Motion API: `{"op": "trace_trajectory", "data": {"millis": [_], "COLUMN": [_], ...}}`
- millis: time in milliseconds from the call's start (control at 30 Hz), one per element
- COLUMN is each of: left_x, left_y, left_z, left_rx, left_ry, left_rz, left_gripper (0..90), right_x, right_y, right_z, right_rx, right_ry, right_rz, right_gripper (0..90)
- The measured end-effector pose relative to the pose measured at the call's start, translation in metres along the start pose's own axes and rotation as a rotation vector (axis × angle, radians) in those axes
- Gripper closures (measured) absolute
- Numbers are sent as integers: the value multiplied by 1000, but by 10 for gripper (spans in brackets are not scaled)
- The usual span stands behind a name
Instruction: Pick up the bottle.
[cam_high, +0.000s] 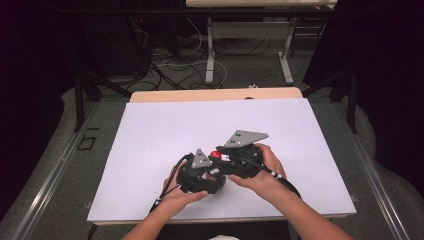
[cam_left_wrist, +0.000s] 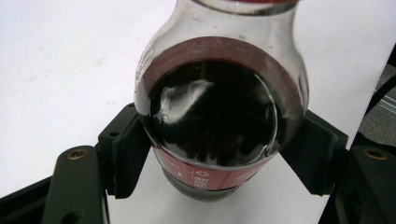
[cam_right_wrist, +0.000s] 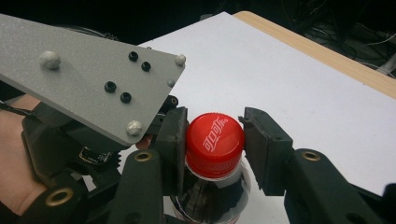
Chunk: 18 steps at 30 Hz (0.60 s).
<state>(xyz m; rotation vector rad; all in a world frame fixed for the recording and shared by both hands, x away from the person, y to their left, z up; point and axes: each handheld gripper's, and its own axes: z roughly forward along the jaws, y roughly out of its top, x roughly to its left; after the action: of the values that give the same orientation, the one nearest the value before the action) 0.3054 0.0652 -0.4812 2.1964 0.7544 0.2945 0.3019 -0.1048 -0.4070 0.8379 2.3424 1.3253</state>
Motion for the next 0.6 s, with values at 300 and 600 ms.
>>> {"op": "trace_trajectory", "data": {"millis": [300,600], "left_x": [-3,-8], "left_y": [0,1], "left_z": [0,1], "left_rx": [13,0], "left_ry": [-24,-55], "left_rz": [33,63], "left_gripper": [299,298], "right_x": [-18,-43], "right_y": [3,16], "right_z": [-2,-1], "right_rx": [52,138], "right_ry": [154,404], "right_rz": [-109,-275], "right_gripper": [610,610]}}
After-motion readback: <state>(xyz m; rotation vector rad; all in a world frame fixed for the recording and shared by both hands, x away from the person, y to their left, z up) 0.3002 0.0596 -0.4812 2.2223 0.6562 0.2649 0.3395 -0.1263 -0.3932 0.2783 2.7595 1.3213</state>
